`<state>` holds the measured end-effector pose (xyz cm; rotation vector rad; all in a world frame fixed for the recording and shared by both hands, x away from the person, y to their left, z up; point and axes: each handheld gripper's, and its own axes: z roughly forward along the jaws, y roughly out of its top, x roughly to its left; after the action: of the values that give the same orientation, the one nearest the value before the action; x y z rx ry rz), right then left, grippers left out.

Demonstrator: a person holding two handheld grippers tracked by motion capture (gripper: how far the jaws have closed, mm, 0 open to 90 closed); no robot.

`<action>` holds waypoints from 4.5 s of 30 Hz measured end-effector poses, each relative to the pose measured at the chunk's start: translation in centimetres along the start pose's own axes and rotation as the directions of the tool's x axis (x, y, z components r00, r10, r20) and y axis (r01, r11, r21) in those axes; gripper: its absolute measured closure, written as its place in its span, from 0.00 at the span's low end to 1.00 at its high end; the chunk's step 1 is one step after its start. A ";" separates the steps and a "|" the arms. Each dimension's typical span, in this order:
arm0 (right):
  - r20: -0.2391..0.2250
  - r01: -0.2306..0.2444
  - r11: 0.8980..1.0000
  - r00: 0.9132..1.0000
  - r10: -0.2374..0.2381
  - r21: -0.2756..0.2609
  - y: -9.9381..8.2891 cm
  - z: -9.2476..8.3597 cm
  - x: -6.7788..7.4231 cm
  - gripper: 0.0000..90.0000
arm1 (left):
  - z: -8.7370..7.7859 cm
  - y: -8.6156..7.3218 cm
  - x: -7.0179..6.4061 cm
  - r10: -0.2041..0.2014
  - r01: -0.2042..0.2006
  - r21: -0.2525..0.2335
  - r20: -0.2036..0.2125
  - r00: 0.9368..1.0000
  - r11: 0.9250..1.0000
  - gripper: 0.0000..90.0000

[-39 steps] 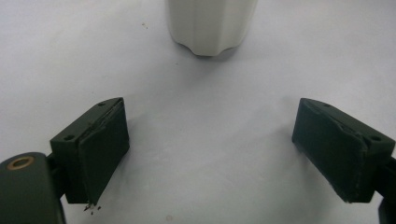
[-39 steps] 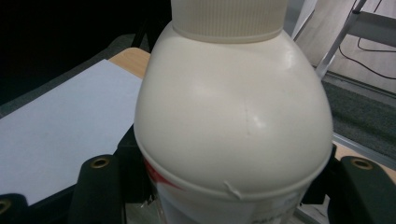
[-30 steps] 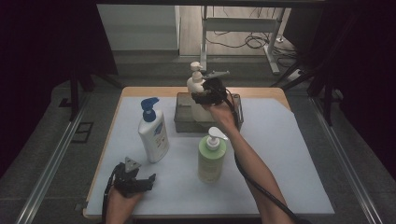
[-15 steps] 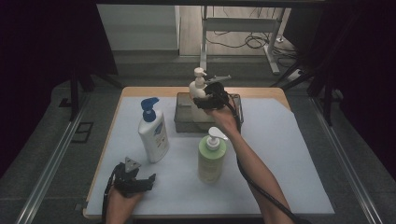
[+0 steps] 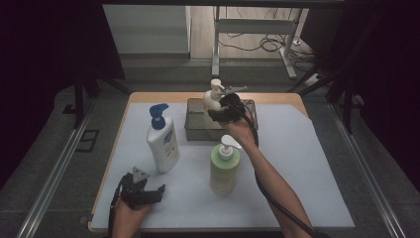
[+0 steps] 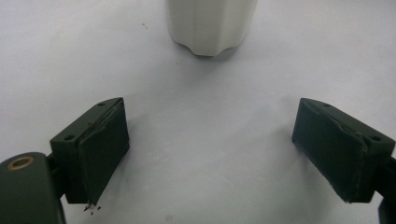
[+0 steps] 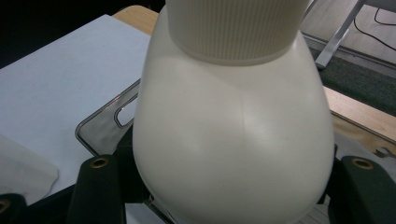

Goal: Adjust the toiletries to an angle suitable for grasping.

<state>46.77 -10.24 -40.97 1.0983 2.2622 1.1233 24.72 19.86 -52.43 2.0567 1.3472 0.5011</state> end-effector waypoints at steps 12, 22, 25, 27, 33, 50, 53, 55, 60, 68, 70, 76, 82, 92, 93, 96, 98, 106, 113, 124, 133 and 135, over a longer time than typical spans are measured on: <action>-0.016 0.011 1.000 1.000 -0.012 -0.023 -0.5 -0.1 -0.2 0.39 | 0.0 0.0 0.0 0.000 0.000 -0.001 0.000 1.000 1.000 0.12; -0.035 0.033 0.999 0.999 -0.034 -0.016 -1.4 -0.9 -0.6 0.36 | 0.0 0.0 0.0 0.000 0.000 -0.001 0.000 1.000 1.000 0.12; -0.037 0.045 0.999 0.998 -0.046 -0.015 -1.7 -1.3 -0.7 0.37 | 0.0 0.0 0.0 -0.001 0.001 -0.001 0.000 1.000 1.000 0.12; -0.048 0.042 0.999 0.998 -0.042 -0.013 -2.0 -1.6 -0.8 0.37 | 0.0 0.0 0.0 -0.001 0.001 -0.001 0.001 1.000 1.000 0.12; -0.070 0.041 0.999 0.997 -0.042 -0.014 -2.7 -2.4 -1.1 0.41 | 0.0 0.0 0.0 -0.001 0.001 -0.001 0.001 1.000 1.000 0.12; -0.017 -0.055 0.998 0.998 0.055 0.012 -5.0 -3.3 -4.5 0.77 | 0.0 0.0 0.0 0.000 0.000 0.000 0.000 1.000 1.000 0.12; -0.009 -0.061 0.998 0.998 0.061 0.020 -5.1 -2.9 -4.8 0.81 | 0.0 0.0 0.0 0.000 0.000 0.000 0.000 1.000 1.000 0.12; -0.007 -0.066 0.997 0.998 0.066 0.029 -5.1 -2.4 -5.0 0.86 | 0.0 0.0 0.0 0.000 0.000 0.001 -0.001 1.000 1.000 0.12; -0.004 -0.072 0.996 0.997 0.072 0.045 -5.0 -1.2 -5.0 0.94 | 0.0 0.0 0.0 0.000 0.000 0.001 -0.002 1.000 1.000 0.12; 0.002 -0.074 0.995 0.997 0.074 0.068 -4.3 0.3 -4.8 0.98 | 0.0 0.0 0.0 0.000 0.000 0.000 -0.001 1.000 1.000 0.12; -0.005 -0.075 0.994 0.997 0.075 0.076 -4.3 0.6 -4.7 0.97 | 0.0 0.0 0.0 -0.001 0.001 0.000 -0.001 1.000 1.000 0.12; -0.024 -0.077 0.993 0.997 0.079 0.088 -4.6 1.4 -4.4 0.98 | 0.0 0.0 0.0 -0.001 0.001 0.000 -0.001 1.000 1.000 0.12; -0.027 -0.082 0.992 0.996 0.085 0.096 -4.8 1.6 -4.3 0.98 | 0.0 0.0 0.0 0.000 0.000 0.000 -0.001 1.000 1.000 0.12; -0.064 -0.088 0.991 0.993 0.094 0.096 -4.6 2.2 -3.7 0.98 | 0.0 0.0 0.0 -0.001 0.001 0.000 -0.001 1.000 1.000 0.12; -0.067 -0.086 0.992 0.993 0.093 0.096 -4.5 2.2 -3.5 0.98 | 0.0 0.0 0.0 0.000 0.000 0.000 -0.001 1.000 1.000 0.12; -0.079 -0.081 0.992 0.993 0.089 0.099 -4.3 2.5 -3.1 0.97 | 0.0 0.0 0.0 0.000 0.000 0.000 -0.001 1.000 1.000 0.12; -0.091 -0.078 0.992 0.992 0.087 0.101 -4.2 2.7 -3.0 0.97 | 0.0 0.0 0.0 0.000 0.000 0.000 -0.001 1.000 1.000 0.12; -0.116 -0.070 0.992 0.990 0.082 0.106 -3.8 3.2 -2.2 0.97 | 0.0 0.0 0.0 0.000 0.000 0.000 0.000 1.000 1.000 0.12; -0.127 -0.063 0.991 0.989 0.078 0.119 -3.7 3.7 -1.8 0.97 | 0.0 0.0 0.0 -0.001 0.001 -0.001 -0.001 1.000 1.000 0.12; -0.145 -0.046 0.990 0.987 0.065 0.132 -3.4 4.5 -0.8 0.96 | 0.0 0.0 0.0 0.000 0.000 0.000 0.000 1.000 1.000 0.12; -0.156 -0.027 0.990 0.987 0.048 0.136 -2.9 5.1 0.0 0.96 | 0.0 0.0 0.0 -0.002 0.002 -0.001 0.000 1.000 1.000 0.12; -0.162 -0.022 0.991 0.986 0.044 0.135 -2.8 5.3 0.3 0.96 | 0.0 0.0 0.0 -0.002 0.002 -0.001 0.000 1.000 1.000 0.12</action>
<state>48.55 -8.39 -46.39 1.1350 2.4872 1.1277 24.71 19.84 -52.42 2.0545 1.3488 0.5006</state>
